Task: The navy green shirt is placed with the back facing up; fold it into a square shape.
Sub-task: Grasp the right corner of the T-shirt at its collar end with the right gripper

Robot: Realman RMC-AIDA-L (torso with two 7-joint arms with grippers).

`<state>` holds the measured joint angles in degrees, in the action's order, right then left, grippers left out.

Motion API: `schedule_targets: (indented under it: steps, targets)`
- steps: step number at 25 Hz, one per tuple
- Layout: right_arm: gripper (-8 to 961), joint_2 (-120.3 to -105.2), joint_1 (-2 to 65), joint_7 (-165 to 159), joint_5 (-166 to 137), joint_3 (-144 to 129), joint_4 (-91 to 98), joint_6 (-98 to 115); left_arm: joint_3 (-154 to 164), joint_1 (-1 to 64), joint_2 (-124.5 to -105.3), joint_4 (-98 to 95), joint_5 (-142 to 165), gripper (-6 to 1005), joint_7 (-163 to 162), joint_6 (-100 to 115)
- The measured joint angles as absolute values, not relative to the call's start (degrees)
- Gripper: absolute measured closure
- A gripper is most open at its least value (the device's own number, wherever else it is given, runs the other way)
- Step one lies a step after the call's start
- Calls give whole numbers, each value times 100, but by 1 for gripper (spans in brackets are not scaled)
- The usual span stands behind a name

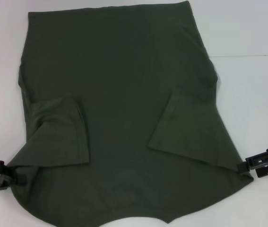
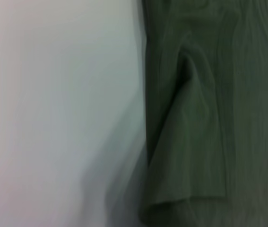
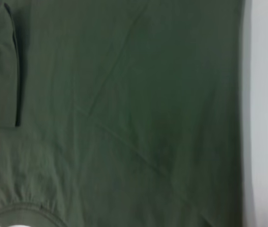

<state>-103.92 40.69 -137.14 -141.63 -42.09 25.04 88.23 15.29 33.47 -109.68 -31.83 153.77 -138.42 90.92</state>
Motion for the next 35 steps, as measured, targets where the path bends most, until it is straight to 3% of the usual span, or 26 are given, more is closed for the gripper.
schedule_targets:
  steps: [35]
  targets:
    - [71, -10600, 4121, -13598, -14126, -4155, 2362, 8517, 1529, 3348, -10968, -3191, 15320, 970, -13842, 9083]
